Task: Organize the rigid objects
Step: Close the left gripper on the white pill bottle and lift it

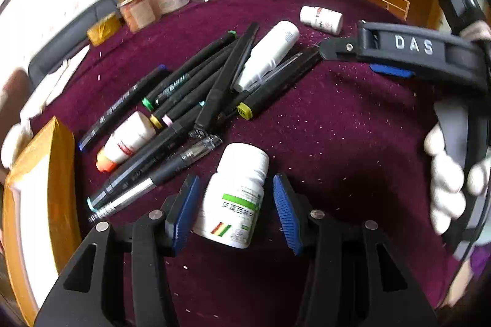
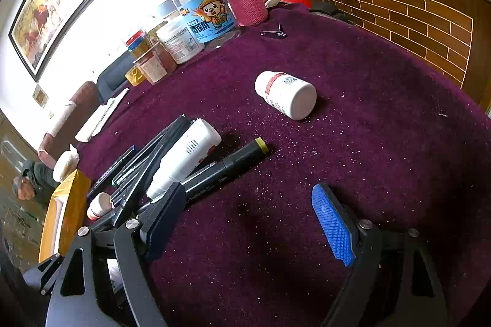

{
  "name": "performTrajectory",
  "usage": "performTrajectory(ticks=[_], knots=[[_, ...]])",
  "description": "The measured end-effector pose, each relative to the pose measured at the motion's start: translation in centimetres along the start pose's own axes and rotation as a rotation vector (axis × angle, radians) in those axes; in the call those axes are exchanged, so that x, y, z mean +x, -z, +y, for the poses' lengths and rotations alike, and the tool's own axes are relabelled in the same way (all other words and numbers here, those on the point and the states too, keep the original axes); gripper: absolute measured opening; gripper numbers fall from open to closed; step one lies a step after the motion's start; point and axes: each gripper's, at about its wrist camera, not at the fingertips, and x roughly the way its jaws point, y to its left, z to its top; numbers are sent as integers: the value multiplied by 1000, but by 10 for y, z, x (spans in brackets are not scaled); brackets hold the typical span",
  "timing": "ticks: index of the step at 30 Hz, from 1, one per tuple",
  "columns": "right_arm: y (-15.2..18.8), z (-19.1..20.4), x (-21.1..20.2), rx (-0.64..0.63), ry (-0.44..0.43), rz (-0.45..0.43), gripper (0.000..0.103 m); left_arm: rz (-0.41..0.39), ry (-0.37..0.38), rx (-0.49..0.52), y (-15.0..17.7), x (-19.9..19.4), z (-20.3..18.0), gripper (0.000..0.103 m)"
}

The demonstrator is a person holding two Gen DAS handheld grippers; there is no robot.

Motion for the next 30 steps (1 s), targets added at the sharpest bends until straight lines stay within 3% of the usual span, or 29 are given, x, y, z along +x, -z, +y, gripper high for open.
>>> performTrajectory(ticks=[4,11,13,18,26,30], knots=[[0,0,0,-2,2,0,80,28,91,-98,3,0,4,44],[0,1,0,1,0,0,81,-2,73,-129,-1,5,0,44],[0,0,0,6,-6,-1,81,-19,77,-159,2,3,3,30],[0,-1,0,10,-8,-1,81,-36,205,-312,14,-7,30,30],[-6,-13,-5,47,-25,32,81,-100,233,-374,34,-43,44,30],[-27,-26,-18,36,66,2,81,-141,246,-380,38,-56,47,30]])
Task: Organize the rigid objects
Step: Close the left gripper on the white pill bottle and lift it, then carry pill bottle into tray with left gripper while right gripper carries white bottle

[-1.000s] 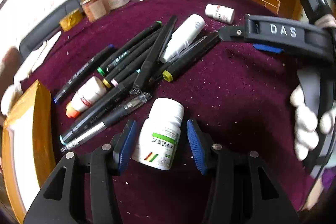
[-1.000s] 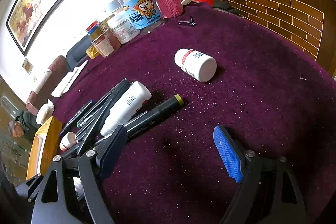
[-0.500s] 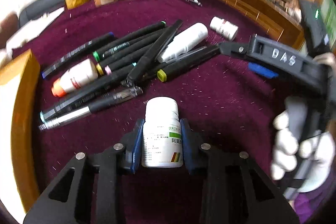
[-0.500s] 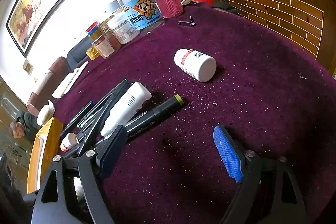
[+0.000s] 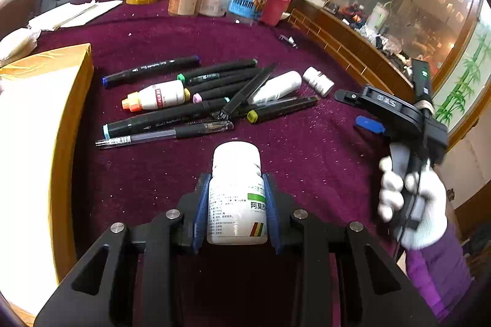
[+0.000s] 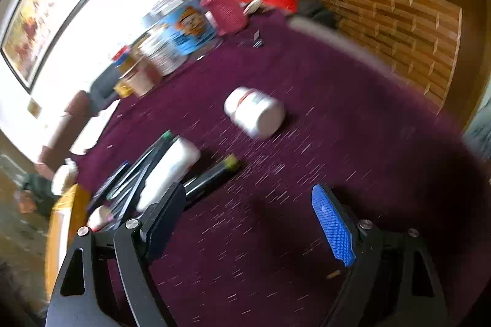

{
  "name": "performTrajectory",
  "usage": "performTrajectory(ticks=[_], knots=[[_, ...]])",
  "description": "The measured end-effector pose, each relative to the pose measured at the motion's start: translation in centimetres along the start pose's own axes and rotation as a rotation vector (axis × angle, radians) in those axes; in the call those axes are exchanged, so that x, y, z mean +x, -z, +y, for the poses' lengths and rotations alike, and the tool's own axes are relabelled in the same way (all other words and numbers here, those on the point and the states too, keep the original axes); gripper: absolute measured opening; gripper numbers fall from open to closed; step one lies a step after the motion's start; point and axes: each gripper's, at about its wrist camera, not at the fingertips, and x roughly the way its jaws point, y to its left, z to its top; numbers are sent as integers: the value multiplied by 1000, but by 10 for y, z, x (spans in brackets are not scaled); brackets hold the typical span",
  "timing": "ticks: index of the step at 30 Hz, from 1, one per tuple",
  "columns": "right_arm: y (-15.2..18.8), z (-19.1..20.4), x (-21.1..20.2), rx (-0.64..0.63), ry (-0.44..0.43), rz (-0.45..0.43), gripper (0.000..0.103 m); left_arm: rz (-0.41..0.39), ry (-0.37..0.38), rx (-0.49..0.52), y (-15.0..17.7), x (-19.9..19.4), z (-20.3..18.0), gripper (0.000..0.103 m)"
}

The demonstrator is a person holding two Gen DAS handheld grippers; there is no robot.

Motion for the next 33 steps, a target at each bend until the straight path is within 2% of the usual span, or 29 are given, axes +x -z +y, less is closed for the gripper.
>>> performTrajectory(ticks=[5,8,10,12,13,14,16,21,24,28,33], knots=[[-36,21,21,-226,184,-2,80,-9,18,2,-2,-3,-4,30],[-53,32,42,-287,223,7,77,-11,11,-8,-2,-7,1,30],[-59,37,58,-310,226,40,65,-14,-2,-13,-3,-11,5,30],[-60,37,73,-319,214,98,41,-22,-5,-19,-3,-14,9,30],[-58,36,79,-319,206,124,35,-27,-5,-23,-4,-17,11,30],[-55,35,82,-319,209,133,30,-29,-4,-26,-5,-19,14,30],[-54,33,77,-311,210,129,30,-32,-4,-33,-6,-21,17,30],[-51,25,47,-242,125,127,30,-64,-13,-43,-11,-34,28,30],[-47,35,21,-237,63,119,30,-92,-23,-66,-13,-45,42,30],[-38,71,-6,-258,-64,120,30,-100,-41,-117,-17,-56,72,30],[-19,136,-17,-301,-226,174,30,-119,-116,-140,-26,-74,109,30]])
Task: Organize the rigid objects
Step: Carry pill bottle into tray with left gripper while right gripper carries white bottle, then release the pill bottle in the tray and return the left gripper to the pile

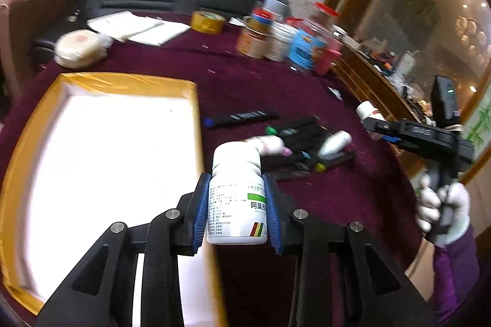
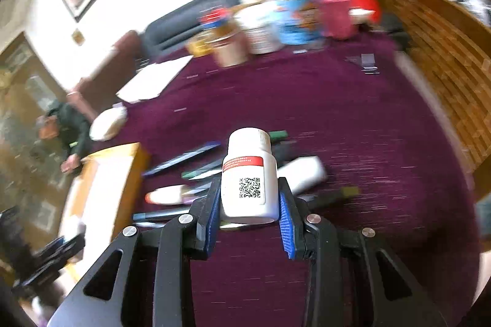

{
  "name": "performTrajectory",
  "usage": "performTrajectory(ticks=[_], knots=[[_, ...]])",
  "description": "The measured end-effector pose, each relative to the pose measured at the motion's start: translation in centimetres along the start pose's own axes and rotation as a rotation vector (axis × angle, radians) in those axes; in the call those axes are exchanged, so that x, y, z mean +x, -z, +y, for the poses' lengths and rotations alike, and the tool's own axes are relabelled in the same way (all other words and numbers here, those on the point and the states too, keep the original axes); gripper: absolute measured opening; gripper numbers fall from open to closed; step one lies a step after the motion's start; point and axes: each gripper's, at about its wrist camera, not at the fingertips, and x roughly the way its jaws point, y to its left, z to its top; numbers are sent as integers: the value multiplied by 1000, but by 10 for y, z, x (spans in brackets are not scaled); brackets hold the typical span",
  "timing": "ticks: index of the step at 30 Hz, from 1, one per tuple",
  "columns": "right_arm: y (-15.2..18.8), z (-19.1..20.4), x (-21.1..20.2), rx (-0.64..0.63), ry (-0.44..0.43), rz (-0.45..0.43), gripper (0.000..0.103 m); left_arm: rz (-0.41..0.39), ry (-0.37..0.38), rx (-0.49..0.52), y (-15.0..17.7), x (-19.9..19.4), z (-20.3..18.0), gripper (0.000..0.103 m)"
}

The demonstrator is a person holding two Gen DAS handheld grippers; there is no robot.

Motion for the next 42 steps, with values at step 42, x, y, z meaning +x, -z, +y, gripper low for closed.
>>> performTrajectory(ticks=[42], knots=[[-10,171,82,-150,-95,-7,47,11,-6,-272,-43,31,103,46]])
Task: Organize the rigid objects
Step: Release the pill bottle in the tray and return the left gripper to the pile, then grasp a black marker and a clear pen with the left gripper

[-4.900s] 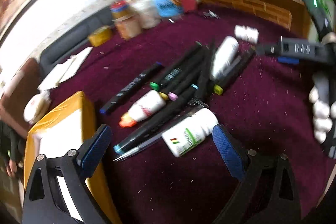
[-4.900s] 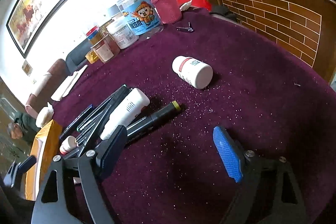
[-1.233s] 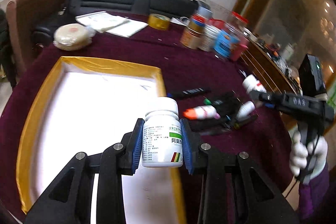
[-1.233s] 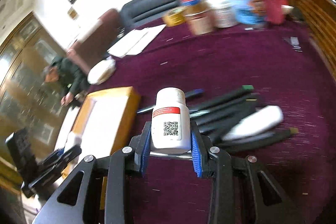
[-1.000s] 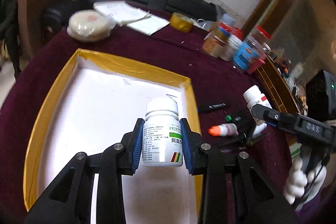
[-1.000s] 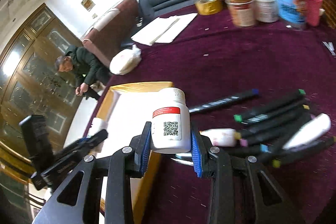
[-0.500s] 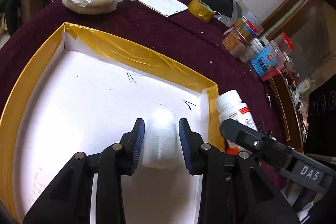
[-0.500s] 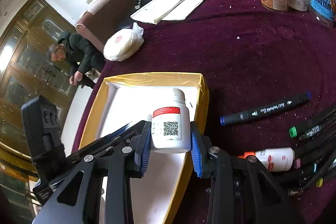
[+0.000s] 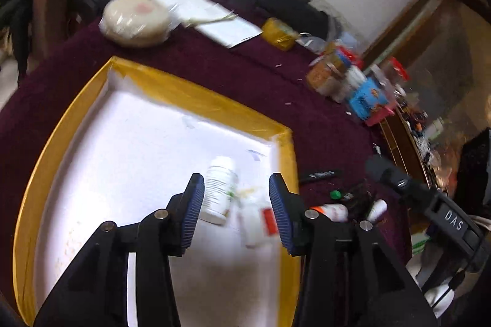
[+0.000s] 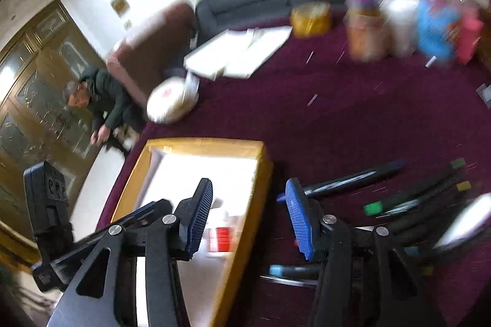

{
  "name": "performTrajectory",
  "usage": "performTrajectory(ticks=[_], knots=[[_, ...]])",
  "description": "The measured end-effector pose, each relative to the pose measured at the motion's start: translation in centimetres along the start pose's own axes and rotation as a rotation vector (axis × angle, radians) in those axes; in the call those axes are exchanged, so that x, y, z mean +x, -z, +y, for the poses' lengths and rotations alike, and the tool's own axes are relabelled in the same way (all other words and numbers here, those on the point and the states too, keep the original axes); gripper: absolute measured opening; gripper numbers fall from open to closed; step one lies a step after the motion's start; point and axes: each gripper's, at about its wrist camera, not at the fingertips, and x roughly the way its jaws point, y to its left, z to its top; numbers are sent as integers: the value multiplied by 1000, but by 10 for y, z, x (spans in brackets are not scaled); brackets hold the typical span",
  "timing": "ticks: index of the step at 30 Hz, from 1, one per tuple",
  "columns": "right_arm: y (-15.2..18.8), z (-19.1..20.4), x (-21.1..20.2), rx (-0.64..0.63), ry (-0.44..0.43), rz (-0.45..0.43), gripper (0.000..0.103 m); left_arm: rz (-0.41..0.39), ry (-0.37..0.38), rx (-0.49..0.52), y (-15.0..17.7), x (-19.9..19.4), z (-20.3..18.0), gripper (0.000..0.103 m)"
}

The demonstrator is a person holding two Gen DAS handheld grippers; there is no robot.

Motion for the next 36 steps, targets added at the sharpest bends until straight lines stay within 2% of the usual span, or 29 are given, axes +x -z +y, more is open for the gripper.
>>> performTrajectory(ticks=[1,3,4,6,11,13,17,19,20,21,22,23,25,27,32,36], knots=[[4,-5,-22,-30,39,-74,51,-10,8,21,3,-5,-9,52],[14,-21,-53,-59,119,-190,85,-19,21,68,10,-9,-30,56],[21,-37,-67,-47,157,-245,88,-16,27,105,15,-9,-44,56],[29,-73,-79,20,208,-251,88,2,31,169,25,-1,-69,56],[64,-175,-84,269,239,-195,87,84,10,290,54,34,-119,56],[80,-202,-85,319,252,-198,87,104,-29,355,65,50,-134,56],[94,-231,-84,396,225,-218,87,141,-132,484,78,82,-157,56],[99,-242,-83,419,216,-224,87,176,-217,556,85,104,-163,57],[102,-246,-81,430,209,-222,87,180,-244,579,87,110,-165,57],[104,-249,-80,441,199,-217,87,150,-261,598,88,111,-168,58],[105,-252,-80,452,186,-212,87,166,-273,613,89,114,-171,56],[107,-255,-81,455,175,-214,87,172,-270,612,89,113,-172,54],[108,-256,-80,452,168,-205,87,210,-224,601,90,110,-173,33],[109,-254,-80,446,169,-201,87,254,-157,585,96,104,-174,26],[110,-249,-80,434,170,-197,87,402,31,527,124,92,-175,28],[110,-250,-80,427,169,-196,87,351,18,563,133,81,-182,28]])
